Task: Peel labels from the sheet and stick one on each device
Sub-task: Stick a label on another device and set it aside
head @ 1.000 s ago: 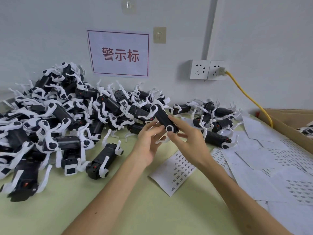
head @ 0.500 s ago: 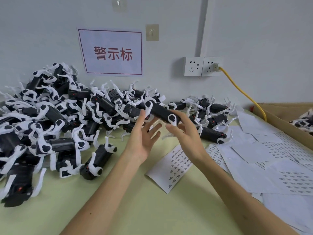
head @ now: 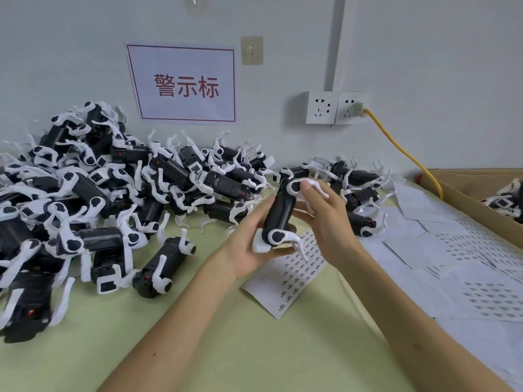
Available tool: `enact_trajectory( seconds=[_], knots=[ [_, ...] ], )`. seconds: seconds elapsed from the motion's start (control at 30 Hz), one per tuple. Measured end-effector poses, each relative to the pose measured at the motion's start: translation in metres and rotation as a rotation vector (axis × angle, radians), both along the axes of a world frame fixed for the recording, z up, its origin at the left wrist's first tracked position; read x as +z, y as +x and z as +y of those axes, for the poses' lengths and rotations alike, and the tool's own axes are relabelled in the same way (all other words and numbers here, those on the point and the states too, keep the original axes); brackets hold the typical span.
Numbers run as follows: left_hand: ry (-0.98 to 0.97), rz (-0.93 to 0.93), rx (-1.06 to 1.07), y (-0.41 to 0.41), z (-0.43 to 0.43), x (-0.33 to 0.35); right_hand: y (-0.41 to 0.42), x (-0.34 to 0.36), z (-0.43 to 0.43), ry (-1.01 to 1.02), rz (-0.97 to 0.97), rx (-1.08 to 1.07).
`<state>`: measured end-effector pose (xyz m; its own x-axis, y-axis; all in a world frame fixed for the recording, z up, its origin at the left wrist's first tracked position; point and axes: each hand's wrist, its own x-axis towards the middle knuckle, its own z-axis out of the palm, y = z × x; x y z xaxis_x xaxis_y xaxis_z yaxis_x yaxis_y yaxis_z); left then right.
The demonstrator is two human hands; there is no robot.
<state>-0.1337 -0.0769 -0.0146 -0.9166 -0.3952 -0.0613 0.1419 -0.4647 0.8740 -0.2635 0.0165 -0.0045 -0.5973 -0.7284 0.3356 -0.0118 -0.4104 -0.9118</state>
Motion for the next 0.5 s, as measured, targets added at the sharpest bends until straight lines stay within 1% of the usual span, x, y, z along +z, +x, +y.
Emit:
enact_trajectory(
  seconds=[0.1, 0.17, 0.2, 0.27, 0.3, 0.33, 0.43, 0.47, 0.5],
  knots=[
    [-0.05, 0.012, -0.051, 0.002, 0.0, 0.001, 0.003, 0.001, -0.001, 0.073, 0.093, -0.008],
    [-0.057, 0.022, -0.038, 0.003, -0.002, 0.0, 0.003, 0.001, -0.002, 0.129, 0.151, -0.016],
    [-0.043, 0.029, -0.018, 0.002, -0.004, -0.002, 0.0, 0.002, -0.002, 0.149, 0.144, -0.011],
    [0.02, 0.065, 0.035, 0.001, -0.007, -0.003, -0.006, 0.003, -0.001, 0.179, 0.043, 0.005],
    [0.059, 0.077, 0.075, 0.001, -0.008, -0.002, -0.011, 0.002, -0.001, 0.227, 0.042, -0.005],
    [0.095, 0.077, 0.126, 0.001, -0.011, -0.002, -0.017, 0.0, 0.001, 0.336, 0.127, -0.038],
    [0.175, 0.082, 0.274, 0.003, -0.019, -0.002, -0.032, -0.012, 0.006, 0.888, 0.653, -0.123],
    [0.192, 0.091, 0.295, 0.004, -0.021, -0.002, -0.033, -0.016, 0.008, 1.007, 0.755, -0.137],
    [0.201, 0.095, 0.302, 0.005, -0.023, -0.002, -0.033, -0.018, 0.009, 1.06, 0.79, -0.145]
  ],
)
